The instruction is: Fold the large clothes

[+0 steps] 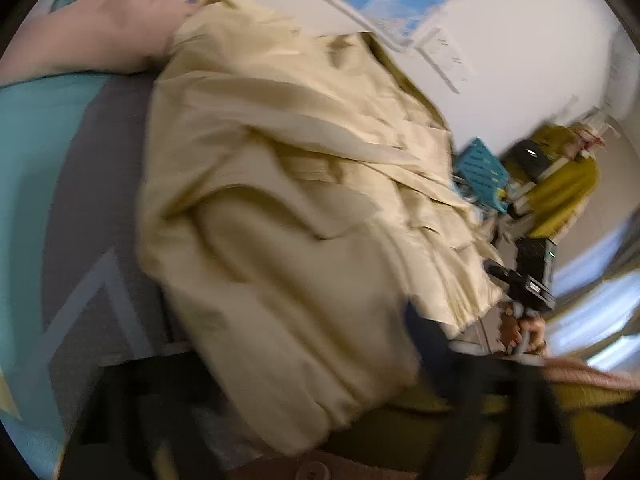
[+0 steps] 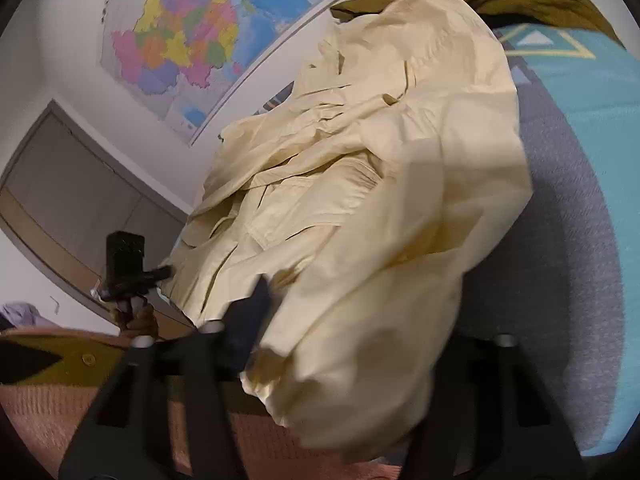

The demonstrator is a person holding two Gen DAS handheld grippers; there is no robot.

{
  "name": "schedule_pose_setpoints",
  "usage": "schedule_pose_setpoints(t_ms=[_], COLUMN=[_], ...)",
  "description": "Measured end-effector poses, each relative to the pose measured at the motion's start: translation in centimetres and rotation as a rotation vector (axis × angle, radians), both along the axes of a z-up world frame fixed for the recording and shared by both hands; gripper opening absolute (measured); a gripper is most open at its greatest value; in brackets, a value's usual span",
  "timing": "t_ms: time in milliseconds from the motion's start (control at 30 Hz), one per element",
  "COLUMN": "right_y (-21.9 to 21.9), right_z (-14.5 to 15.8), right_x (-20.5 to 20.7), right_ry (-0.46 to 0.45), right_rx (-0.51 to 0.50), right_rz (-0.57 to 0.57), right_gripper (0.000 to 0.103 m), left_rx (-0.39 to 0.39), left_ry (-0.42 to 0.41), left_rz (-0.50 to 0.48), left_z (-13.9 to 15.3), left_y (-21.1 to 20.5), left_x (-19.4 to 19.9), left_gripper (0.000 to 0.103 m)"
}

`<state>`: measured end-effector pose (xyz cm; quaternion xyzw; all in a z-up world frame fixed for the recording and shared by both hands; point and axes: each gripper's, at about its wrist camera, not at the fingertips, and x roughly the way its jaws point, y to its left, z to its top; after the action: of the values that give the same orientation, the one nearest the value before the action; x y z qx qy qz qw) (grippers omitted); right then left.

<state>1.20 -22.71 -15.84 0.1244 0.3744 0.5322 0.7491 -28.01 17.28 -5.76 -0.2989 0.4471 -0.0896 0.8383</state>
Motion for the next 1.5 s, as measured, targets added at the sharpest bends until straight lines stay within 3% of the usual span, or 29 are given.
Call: schedule_pose_setpoints(t_ms=[33, 67, 133, 233, 467, 667, 1067, 1500], right_y=[-0.1, -0.3, -0.6, -1.0, -2.2, -2.9, -3.0, -1.7], right_z=[0.1, 0.1, 0.8, 3.0, 8.1, 8.9, 11.8, 15.3], right_x=[0.0, 0.0, -0.5, -2.1, -6.4, -7.2, -4.4, -0.1], right_ry=[0.008, 0.012, 0.021, -0.021, -0.147, -0.146, -0.144, -0.146], right_rx=[0.026, 0.044, 0.097, 0.156, 0.223, 0.244, 0.335, 0.368], right_rz=[0.004, 0.005, 0.015, 0.041, 0.095, 0.085, 0.009, -0.062], right_gripper=[0.032, 0.024, 0.020, 0.017, 0.016, 0.016, 0.016, 0.016], left_rx=[-0.024, -0.049, -0.023, -0.061, -0.048, -0.063, -0.083, -0.030], left_ry=[0.008, 0.014, 0.037, 0.006, -0.100, -0.147, -0.142, -0.139], left_rz=[0.011, 0.023, 0.033, 0.046, 0.067, 0.075, 0.045, 0.012], left_z=[-0.2, -0.3, 0.1, 1.7, 6.4, 8.0, 11.1, 14.5], left_y=[0.3, 0.5, 0.6, 1.6, 3.0, 3.8, 5.2, 6.7], left_x=[0.1, 0.2, 0.5, 0.3, -2.3, -3.7, 0.9, 6.7], left_gripper=[0.038, 0.032, 0.018, 0.014, 0.012, 0.012, 0.014, 0.014])
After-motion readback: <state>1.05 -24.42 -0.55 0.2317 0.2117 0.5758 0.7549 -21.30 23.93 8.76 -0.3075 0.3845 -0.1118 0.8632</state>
